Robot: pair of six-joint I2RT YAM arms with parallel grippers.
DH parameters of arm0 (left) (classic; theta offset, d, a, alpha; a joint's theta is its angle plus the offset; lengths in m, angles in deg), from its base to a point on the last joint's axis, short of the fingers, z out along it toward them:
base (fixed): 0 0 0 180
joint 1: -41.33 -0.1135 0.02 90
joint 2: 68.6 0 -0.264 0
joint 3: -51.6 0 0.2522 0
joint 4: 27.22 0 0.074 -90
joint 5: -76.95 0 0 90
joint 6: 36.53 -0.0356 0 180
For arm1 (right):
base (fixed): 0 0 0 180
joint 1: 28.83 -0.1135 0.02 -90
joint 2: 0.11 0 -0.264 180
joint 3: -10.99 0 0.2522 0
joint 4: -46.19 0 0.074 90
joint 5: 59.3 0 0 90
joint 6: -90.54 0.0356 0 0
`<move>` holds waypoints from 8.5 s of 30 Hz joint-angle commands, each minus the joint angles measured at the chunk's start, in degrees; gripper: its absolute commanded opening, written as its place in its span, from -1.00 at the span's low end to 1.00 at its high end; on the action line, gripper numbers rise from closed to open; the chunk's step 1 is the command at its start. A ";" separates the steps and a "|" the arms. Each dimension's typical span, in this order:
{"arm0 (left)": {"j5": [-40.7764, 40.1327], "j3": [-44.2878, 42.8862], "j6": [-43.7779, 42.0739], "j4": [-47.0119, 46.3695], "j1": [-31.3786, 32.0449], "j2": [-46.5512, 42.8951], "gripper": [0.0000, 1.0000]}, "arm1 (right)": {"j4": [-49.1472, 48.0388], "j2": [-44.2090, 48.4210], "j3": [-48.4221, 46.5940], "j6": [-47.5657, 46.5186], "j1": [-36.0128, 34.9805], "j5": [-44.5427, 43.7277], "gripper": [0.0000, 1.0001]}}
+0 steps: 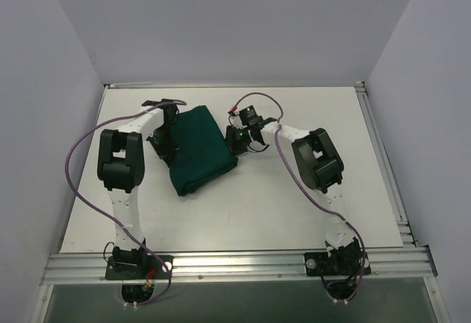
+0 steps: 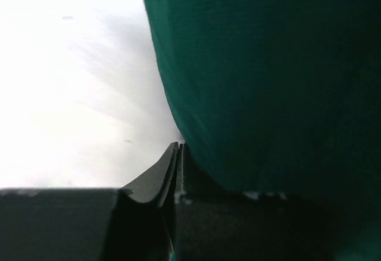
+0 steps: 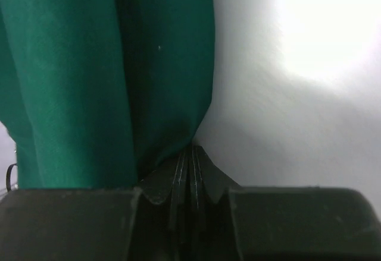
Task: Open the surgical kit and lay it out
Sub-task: Adjust the surgical kit at the center of the board, then open the surgical kit at the center of the board.
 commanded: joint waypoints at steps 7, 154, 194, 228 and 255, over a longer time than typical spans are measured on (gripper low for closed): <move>13.31 -8.80 -7.89 -9.22 8.35 5.51 -0.95 | 2.28 19.01 18.87 2.82 3.40 -7.84 -0.98; -4.11 36.19 -4.02 -16.25 4.57 -51.45 0.47 | 37.43 12.62 -13.61 -10.10 -12.14 -24.79 0.19; 9.63 27.23 -7.28 -20.65 -3.69 -18.40 0.11 | 46.41 10.05 -24.87 -11.95 -18.24 -42.56 -1.00; 8.66 16.50 -14.57 -18.19 -5.63 -15.05 0.09 | 24.09 38.64 17.59 -13.78 20.64 -27.06 0.16; 4.89 13.86 -15.37 -17.40 9.92 -18.66 0.32 | 26.18 19.03 10.99 -11.06 9.12 -31.04 -0.19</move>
